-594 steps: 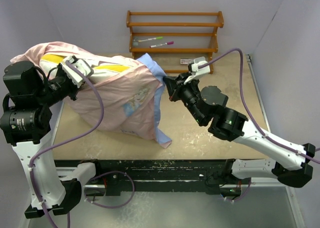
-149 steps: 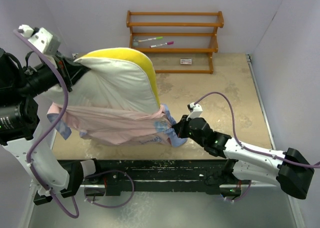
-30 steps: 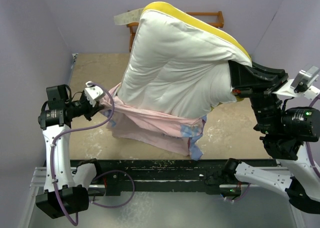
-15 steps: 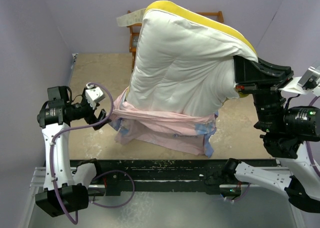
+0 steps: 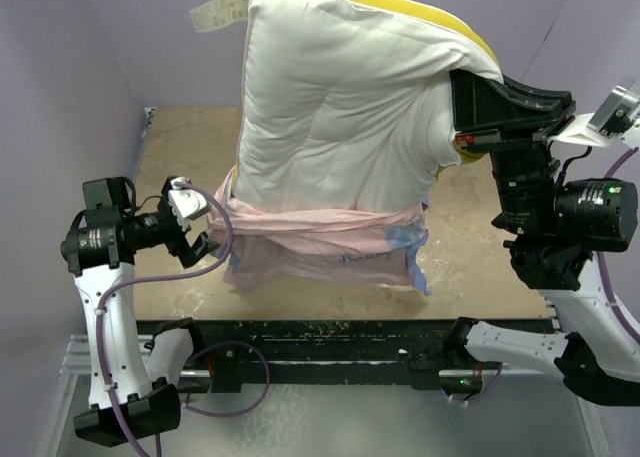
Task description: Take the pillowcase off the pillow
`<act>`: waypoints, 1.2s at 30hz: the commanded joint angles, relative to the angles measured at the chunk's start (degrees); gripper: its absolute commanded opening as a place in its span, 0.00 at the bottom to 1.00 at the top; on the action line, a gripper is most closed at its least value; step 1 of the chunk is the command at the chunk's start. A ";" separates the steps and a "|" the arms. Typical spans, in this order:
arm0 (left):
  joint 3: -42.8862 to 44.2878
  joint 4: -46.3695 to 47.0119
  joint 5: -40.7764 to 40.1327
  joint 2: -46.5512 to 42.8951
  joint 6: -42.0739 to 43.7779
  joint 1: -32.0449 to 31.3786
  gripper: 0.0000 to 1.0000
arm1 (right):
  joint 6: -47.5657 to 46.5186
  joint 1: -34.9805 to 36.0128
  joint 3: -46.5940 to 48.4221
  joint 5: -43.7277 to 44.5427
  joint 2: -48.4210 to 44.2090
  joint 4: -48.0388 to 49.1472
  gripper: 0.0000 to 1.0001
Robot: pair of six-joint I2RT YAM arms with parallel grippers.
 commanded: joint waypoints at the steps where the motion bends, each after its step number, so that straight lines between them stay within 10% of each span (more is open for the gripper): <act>1: 12.54 -6.07 2.51 0.98 5.27 0.20 0.99 | 0.14 -0.29 6.03 -0.31 -0.26 9.72 0.00; 12: 40.39 -11.07 3.41 8.54 -8.61 0.19 0.99 | -10.69 -0.29 0.90 1.84 0.07 -2.53 0.00; 23: 43.71 25.01 20.62 3.81 -37.50 0.70 0.99 | -1.69 -0.01 6.43 -23.96 12.73 -16.09 0.00; 30: 39.06 22.93 25.21 1.88 -31.52 2.01 0.99 | -3.68 5.99 6.57 -27.24 19.41 -20.40 0.00; 36: 41.54 -0.39 23.69 6.08 -9.00 2.87 0.99 | -4.85 11.21 9.33 -29.26 24.50 -20.58 0.00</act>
